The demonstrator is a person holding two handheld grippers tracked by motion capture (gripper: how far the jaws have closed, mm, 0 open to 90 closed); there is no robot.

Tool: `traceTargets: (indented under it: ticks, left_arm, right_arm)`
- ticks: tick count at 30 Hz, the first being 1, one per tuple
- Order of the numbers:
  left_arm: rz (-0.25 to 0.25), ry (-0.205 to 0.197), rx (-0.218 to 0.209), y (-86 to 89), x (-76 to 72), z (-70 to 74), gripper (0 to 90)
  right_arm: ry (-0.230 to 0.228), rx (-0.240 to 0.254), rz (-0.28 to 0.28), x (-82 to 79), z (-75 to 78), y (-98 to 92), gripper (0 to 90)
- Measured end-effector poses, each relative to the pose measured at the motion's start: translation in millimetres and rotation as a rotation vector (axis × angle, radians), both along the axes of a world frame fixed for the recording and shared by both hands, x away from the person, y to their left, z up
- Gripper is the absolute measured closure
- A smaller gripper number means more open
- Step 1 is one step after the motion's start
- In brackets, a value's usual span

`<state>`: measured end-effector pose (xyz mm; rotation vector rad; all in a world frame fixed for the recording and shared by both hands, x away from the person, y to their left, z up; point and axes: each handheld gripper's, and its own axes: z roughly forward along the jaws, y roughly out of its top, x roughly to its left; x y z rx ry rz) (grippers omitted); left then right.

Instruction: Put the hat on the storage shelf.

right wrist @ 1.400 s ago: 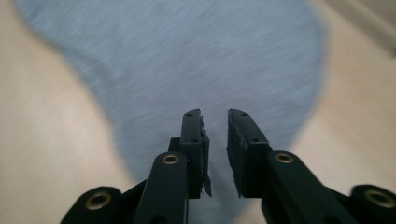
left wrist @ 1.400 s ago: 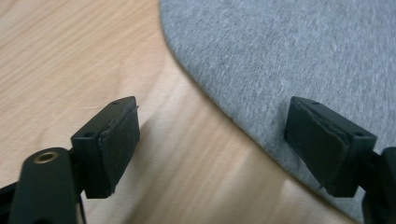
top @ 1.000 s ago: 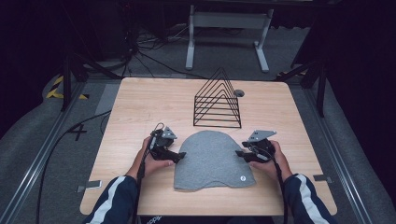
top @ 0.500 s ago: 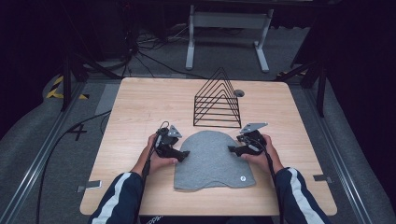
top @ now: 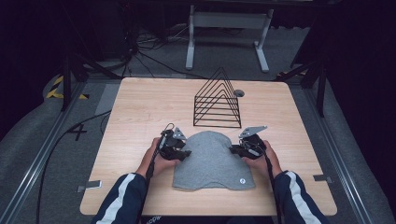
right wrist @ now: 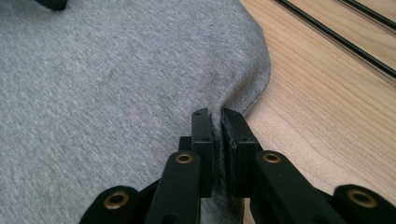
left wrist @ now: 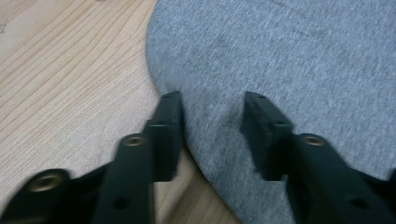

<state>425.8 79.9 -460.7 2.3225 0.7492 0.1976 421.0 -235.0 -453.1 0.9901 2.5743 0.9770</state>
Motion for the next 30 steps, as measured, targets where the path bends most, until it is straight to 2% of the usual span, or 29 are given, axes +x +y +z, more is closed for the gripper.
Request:
traceTargets:
  ticks: [1,3,4,8,10,12,15,20,26,30]
  left_arm:
    - [-0.004,-0.008,-0.005,0.7,1.2,-0.3,68.7]
    - [-0.017,0.013,-0.023,1.7,1.9,-0.9,78.7]
    - [-0.019,0.010,-0.028,1.6,2.3,-1.3,81.7]
    - [-0.014,-0.003,-0.015,-0.2,1.8,0.2,83.5]
    - [-0.019,-0.041,-0.016,-0.8,-0.5,6.0,83.6]
    - [-0.022,-0.044,-0.020,-1.0,-1.8,9.9,83.7]
    - [-0.037,-0.087,-0.045,-0.7,-6.0,25.1,83.8]
    - [-0.046,-0.142,-0.129,3.2,-12.3,55.8,83.9]
    - [-0.064,-0.202,-0.112,-2.1,-12.8,84.8,84.1]
    - [-0.068,-0.237,-0.134,-4.4,-14.5,101.6,84.2]
  right_arm:
    - [-0.002,0.000,-0.004,-0.5,-0.3,0.0,84.5]
    - [-0.001,0.004,-0.003,-1.6,0.0,-0.8,84.8]
    - [-0.003,0.002,-0.001,-2.2,0.7,-1.2,84.9]
    - [-0.022,0.027,0.003,-5.8,7.1,-5.0,85.2]
    - [-0.037,0.037,0.006,-8.5,12.9,-6.3,85.2]
    - [-0.052,0.042,0.010,-10.9,17.9,-7.2,85.2]
    - [-0.094,0.062,0.010,-17.0,32.7,-11.3,85.3]
    - [-0.168,0.117,0.003,-25.8,62.5,-22.1,85.3]
    - [-0.235,0.136,0.002,-34.0,90.6,-26.3,85.3]
    - [-0.273,0.138,0.001,-37.7,106.1,-29.3,85.4]
